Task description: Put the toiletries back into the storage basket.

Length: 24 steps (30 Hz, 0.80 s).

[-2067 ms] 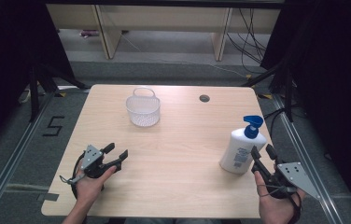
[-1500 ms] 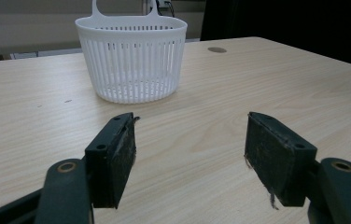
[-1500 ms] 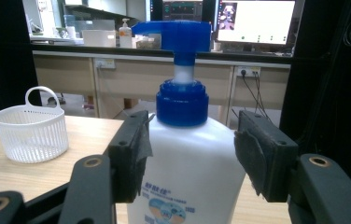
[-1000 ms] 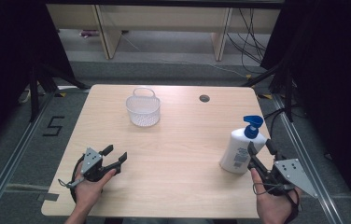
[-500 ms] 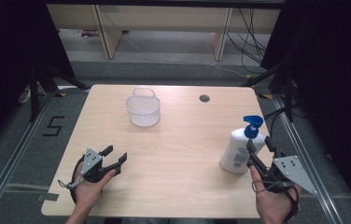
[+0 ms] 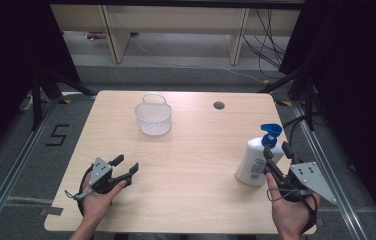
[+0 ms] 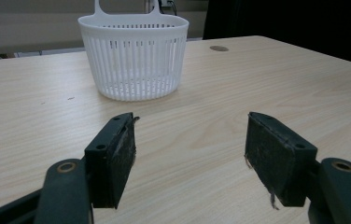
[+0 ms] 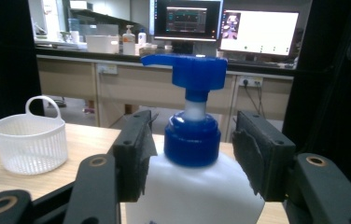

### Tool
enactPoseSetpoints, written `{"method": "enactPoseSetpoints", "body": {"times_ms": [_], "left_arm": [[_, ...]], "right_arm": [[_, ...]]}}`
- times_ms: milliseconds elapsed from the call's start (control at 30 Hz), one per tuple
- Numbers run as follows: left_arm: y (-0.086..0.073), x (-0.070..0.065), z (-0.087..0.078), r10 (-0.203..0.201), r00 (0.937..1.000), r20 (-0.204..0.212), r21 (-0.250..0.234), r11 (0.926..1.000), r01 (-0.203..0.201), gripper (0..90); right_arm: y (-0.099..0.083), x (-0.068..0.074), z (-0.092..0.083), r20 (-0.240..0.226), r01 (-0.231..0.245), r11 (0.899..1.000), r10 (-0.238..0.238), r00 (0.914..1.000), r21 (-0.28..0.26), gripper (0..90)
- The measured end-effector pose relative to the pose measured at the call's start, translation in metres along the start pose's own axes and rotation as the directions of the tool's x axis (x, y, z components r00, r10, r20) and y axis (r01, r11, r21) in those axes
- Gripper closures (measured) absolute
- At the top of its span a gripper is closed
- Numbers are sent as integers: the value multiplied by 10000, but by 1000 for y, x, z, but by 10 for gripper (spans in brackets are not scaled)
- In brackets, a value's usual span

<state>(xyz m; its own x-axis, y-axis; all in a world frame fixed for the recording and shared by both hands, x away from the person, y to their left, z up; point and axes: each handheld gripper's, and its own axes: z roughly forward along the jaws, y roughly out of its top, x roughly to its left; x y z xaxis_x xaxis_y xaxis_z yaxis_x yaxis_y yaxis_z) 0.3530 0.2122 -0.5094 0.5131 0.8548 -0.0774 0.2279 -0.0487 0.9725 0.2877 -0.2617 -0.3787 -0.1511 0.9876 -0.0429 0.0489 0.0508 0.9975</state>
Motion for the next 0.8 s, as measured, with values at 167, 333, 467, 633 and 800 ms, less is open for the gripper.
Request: {"method": "enactPoseSetpoints", "body": {"times_ms": [167, 333, 467, 633, 800], "left_arm": [[2, -3, -2, 120, 9999, 114, 29, 9999, -121, 327], [2, -2, -4, 40, 10000, 65, 26, 10000, -41, 326], [2, -1, -4, 39, 10000, 78, 22, 10000, -39, 326], [1, -1, -4, 24, 10000, 63, 31, 10000, -24, 326], [1, -1, -4, 19, 10000, 78, 77, 10000, -19, 326]], "right_arm": [[6, 2, 7, 259, 33, 9999, -36, 9997, 107, 512], [11, 5, 16, 440, 57, 9994, -72, 9990, 341, 545], [13, 6, 23, 512, 6, 9989, -30, 9987, 477, 551], [14, 6, 28, 670, 68, 9990, -97, 9977, 431, 548], [18, 5, 32, 749, 104, 9988, -140, 9971, 486, 547]]}}
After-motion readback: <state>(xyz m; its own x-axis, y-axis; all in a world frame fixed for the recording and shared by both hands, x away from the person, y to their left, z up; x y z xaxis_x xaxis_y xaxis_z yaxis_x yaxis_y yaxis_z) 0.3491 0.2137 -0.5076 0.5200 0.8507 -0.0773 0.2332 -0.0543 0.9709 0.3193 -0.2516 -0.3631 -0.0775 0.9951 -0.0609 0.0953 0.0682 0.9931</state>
